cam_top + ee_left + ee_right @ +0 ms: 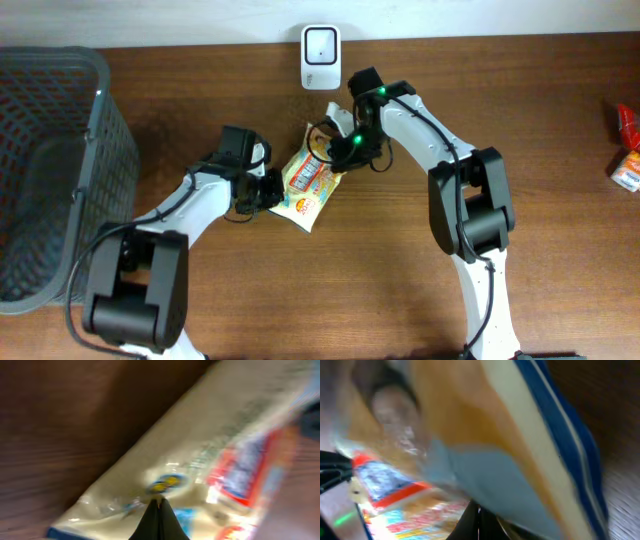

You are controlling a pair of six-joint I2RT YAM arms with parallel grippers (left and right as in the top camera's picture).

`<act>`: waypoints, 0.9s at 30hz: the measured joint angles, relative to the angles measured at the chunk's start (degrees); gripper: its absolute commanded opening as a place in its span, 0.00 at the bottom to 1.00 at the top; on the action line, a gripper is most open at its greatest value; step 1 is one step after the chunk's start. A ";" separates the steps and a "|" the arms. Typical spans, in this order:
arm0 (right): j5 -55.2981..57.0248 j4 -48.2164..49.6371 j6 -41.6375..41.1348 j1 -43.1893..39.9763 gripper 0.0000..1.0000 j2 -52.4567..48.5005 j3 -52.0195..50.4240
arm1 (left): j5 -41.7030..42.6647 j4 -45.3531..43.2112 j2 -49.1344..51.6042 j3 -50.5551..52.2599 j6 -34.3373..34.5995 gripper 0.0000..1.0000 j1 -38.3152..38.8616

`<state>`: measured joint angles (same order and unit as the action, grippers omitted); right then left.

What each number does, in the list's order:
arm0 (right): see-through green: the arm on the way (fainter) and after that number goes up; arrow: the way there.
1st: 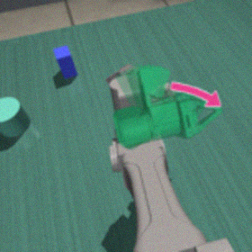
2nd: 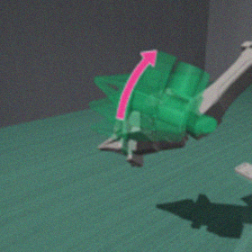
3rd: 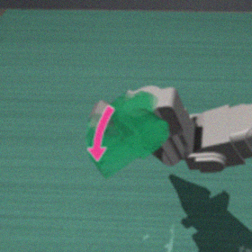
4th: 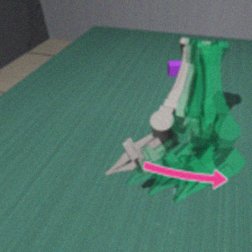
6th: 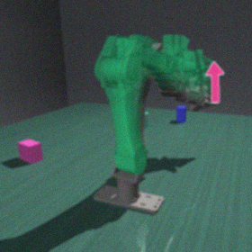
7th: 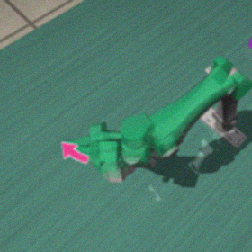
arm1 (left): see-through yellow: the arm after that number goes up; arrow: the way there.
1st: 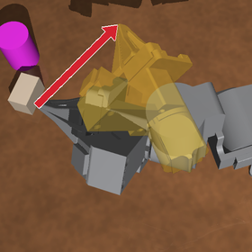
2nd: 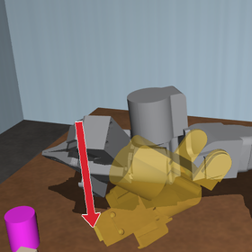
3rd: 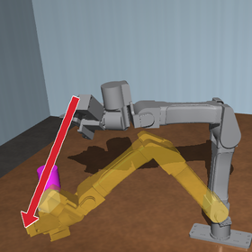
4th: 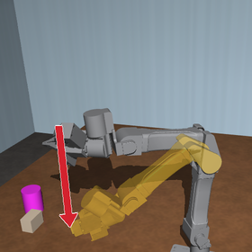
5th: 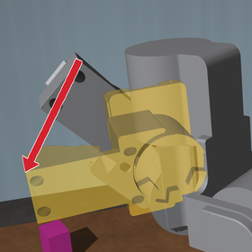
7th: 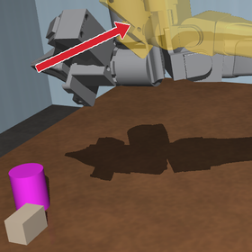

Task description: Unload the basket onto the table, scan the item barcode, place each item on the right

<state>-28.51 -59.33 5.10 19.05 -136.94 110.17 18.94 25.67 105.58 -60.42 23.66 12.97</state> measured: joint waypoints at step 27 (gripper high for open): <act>-7.52 16.26 -8.35 1.22 0.04 6.05 4.79 | -5.64 13.81 -7.43 -6.97 1.18 0.00 -0.94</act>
<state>-36.03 -43.07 -3.25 20.27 -130.89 114.96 13.30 39.48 98.15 -67.40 24.84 12.03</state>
